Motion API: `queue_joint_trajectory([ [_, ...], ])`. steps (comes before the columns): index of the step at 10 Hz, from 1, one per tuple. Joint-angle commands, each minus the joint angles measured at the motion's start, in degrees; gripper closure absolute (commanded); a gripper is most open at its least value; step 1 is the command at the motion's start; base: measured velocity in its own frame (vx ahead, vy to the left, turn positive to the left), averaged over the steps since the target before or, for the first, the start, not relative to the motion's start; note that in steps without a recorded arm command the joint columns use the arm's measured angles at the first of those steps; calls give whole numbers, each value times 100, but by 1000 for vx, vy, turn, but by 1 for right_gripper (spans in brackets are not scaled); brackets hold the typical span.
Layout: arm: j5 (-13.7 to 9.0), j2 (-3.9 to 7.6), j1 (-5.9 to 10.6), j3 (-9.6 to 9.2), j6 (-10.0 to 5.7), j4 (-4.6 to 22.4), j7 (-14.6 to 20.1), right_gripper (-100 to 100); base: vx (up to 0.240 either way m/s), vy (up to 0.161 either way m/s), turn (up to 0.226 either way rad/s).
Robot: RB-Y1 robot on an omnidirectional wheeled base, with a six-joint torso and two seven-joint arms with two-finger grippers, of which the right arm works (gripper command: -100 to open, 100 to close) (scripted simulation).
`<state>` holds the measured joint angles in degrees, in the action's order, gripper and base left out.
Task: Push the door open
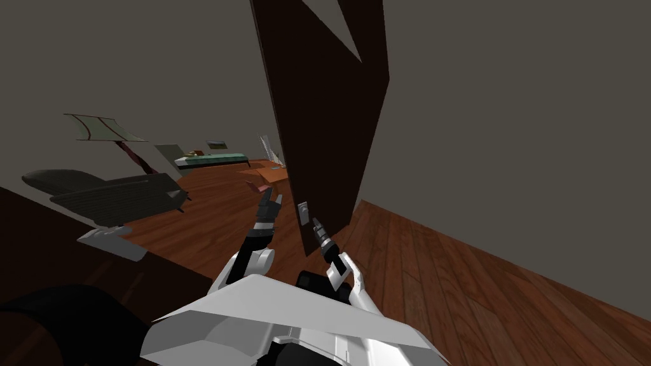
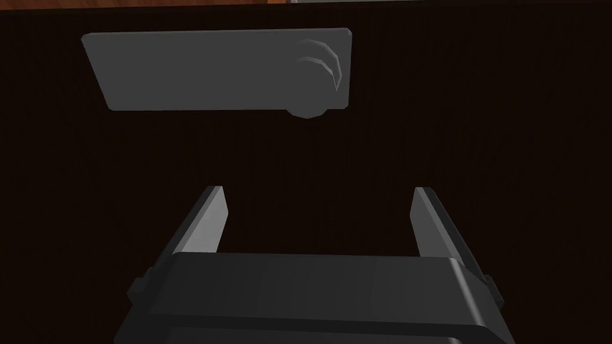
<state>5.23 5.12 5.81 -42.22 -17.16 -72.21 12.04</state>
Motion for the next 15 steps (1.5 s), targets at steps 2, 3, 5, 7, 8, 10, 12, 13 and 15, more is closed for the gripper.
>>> queue_joint_trajectory([
  [2,1,-23,22,35,-21,48,-21,-100,89,110,16],
  [3,1,-33,29,47,-28,65,-28,-100,123,141,13],
  [5,2,-73,48,85,-49,118,-49,-100,147,147,26],
  [7,4,-136,71,128,-73,177,-74,-100,134,151,28],
  [8,4,-170,80,145,-83,201,-83,-100,157,139,18],
  [10,3,-146,77,133,-73,182,-74,100,31,27,-3],
  [12,3,-146,77,133,-73,182,-74,100,-26,-23,7],
  [13,3,-146,77,133,-73,182,-74,100,-10,-12,-2],
  [15,3,-146,77,133,-73,182,-74,100,0,0,0],
])
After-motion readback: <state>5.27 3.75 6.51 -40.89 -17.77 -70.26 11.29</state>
